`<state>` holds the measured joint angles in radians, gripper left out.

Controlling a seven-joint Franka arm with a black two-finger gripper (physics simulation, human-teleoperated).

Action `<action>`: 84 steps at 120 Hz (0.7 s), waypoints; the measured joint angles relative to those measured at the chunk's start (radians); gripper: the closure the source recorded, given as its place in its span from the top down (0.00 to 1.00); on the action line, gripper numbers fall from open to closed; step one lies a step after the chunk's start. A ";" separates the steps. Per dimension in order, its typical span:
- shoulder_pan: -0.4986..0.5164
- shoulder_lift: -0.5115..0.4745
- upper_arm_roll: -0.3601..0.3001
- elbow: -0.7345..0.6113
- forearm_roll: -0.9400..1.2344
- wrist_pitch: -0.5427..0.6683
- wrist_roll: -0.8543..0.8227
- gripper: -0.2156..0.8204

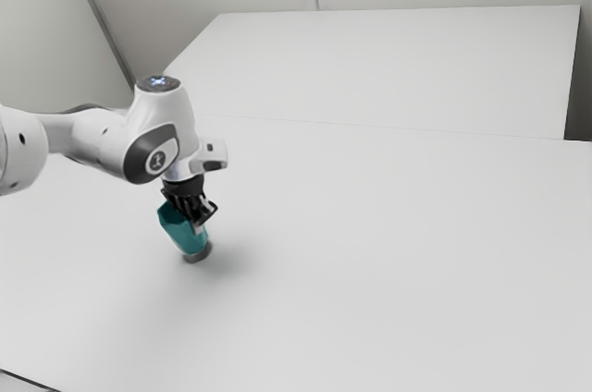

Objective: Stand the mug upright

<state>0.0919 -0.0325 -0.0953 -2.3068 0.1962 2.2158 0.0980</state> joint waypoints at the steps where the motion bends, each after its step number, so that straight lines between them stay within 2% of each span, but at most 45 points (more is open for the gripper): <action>1: 0.000 0.003 0.000 0.000 0.000 0.002 -0.002 0.04; 34: -0.002 0.054 0.001 -0.001 0.012 0.057 -0.055 0.05; 39: -0.002 0.053 0.001 -0.001 0.011 0.061 -0.059 0.10; 53: -0.003 0.040 0.000 -0.002 0.007 0.067 -0.071 0.36; 61: -0.004 0.024 0.000 0.000 0.006 0.067 -0.076 0.47; 72: -0.006 -0.003 0.000 0.007 0.004 0.065 -0.081 0.57; 84: -0.017 -0.026 0.000 0.029 -0.001 0.048 -0.085 0.65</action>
<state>0.0749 -0.0588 -0.0953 -2.2775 0.1948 2.2636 0.0131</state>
